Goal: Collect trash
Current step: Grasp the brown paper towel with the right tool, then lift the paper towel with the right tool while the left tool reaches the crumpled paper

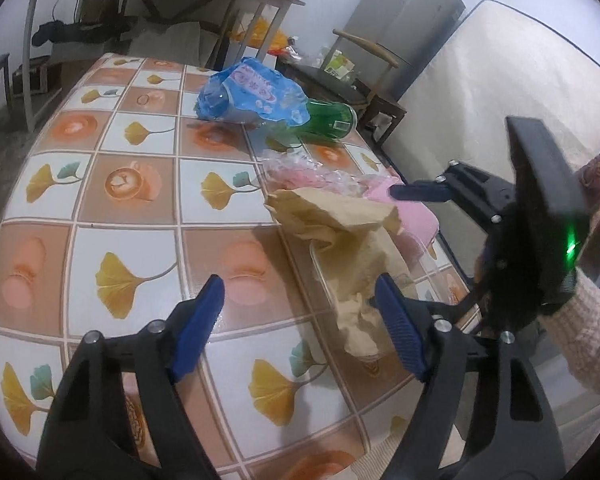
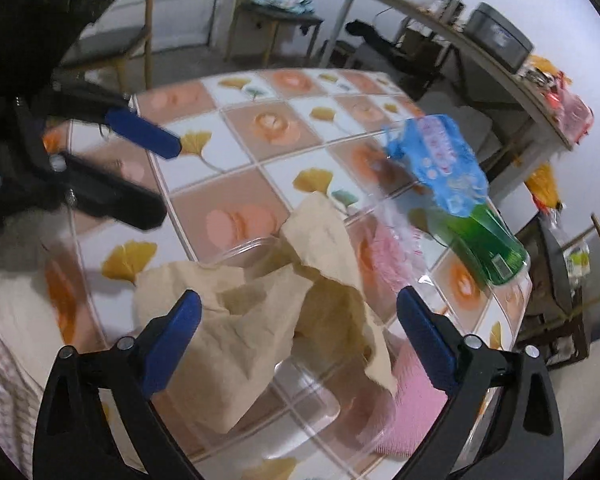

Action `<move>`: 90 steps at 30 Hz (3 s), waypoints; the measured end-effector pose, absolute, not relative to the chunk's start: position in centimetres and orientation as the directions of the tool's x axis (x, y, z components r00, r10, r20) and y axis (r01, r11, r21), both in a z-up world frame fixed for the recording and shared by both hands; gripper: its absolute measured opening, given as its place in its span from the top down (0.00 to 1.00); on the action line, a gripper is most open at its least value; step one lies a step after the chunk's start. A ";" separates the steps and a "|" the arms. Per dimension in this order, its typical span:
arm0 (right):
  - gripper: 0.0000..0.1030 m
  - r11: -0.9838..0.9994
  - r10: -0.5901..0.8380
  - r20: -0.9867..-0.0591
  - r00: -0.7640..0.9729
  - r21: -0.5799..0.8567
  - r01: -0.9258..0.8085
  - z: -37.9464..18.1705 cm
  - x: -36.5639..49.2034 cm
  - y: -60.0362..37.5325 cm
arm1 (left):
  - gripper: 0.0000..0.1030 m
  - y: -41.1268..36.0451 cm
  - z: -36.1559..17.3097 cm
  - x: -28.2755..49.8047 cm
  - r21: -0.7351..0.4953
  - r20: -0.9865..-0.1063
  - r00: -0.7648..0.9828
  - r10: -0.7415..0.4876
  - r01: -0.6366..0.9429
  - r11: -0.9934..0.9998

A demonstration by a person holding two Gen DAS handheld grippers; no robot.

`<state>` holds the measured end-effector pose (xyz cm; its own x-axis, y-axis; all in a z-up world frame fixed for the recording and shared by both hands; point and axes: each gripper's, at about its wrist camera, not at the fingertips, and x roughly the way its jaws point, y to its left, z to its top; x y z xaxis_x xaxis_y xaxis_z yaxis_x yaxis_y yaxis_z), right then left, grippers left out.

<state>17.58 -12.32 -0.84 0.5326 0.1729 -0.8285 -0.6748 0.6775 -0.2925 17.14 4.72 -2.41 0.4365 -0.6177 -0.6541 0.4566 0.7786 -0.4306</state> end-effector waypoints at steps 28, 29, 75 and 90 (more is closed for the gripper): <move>0.95 0.884 0.094 -0.725 0.683 -0.255 -0.392 2.4 17.3 -14.5 | 0.45 5.7 -4.0 17.9 -0.496 -0.614 0.419 -0.669 0.455 0.740; 0.95 0.892 0.097 -0.718 0.689 -0.244 -0.380 2.7 17.3 -14.6 | 0.45 5.8 -4.0 17.8 -0.499 -0.613 0.420 -0.669 0.451 0.740; 0.95 0.869 0.489 -0.833 0.258 0.440 -0.227 -5.1 16.6 -5.8 | 0.45 17.0 -1.4 11.2 -0.376 -0.594 0.620 -0.513 0.350 0.858; 0.94 0.851 0.516 -0.847 0.131 0.488 -0.197 -6.4 20.0 -6.4 | 0.31 7.6 -5.2 10.0 -0.081 -0.753 0.429 -0.499 0.692 0.717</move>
<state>19.97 -6.37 -6.41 0.1313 0.5157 -0.8466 -0.1969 0.8506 0.4876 10.04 7.59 -5.15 0.4287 -0.4985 -0.7535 0.6922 0.7172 -0.0807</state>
